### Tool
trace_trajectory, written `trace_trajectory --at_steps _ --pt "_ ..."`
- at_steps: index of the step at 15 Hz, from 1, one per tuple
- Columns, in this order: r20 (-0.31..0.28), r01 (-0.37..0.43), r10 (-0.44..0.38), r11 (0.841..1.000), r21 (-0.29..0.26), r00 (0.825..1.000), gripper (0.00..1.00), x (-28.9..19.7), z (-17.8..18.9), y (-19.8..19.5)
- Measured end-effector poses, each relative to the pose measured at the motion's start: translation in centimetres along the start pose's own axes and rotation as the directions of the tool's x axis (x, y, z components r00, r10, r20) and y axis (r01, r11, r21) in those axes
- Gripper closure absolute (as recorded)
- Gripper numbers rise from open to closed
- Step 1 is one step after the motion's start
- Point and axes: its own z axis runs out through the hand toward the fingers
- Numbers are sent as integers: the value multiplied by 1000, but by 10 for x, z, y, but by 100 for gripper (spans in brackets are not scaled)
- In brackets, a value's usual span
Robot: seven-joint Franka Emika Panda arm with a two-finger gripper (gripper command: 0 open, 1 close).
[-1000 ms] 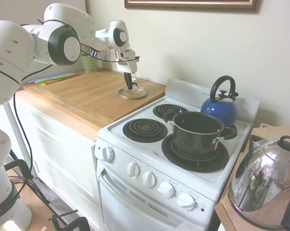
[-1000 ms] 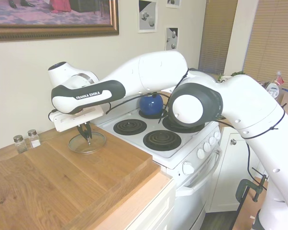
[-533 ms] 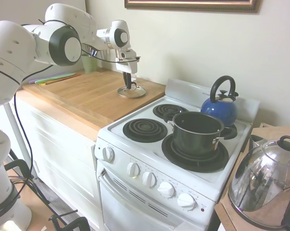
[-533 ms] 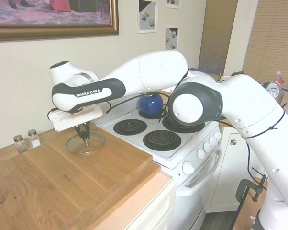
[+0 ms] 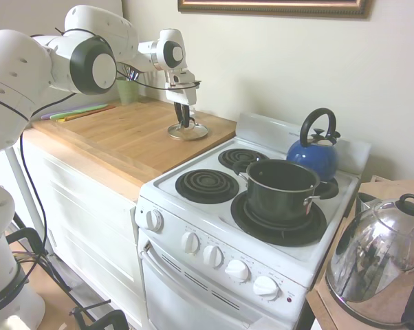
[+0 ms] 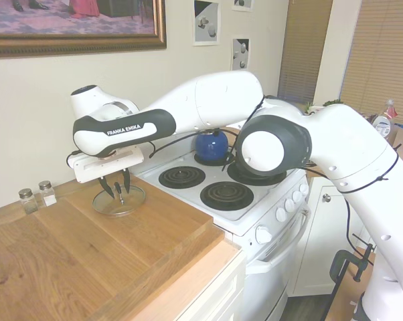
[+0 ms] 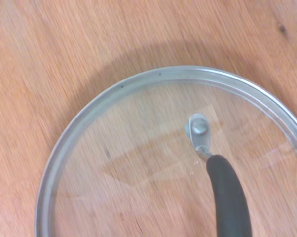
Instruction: Uncover the lid of the pot
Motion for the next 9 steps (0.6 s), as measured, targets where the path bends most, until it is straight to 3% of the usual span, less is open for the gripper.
trace_trajectory --at_steps 5,9 --pt "5 -8 8 1000 19 1000 0 4 -6 0" --pt "1 -20 20 998 60 1000 0 12 -32 4"
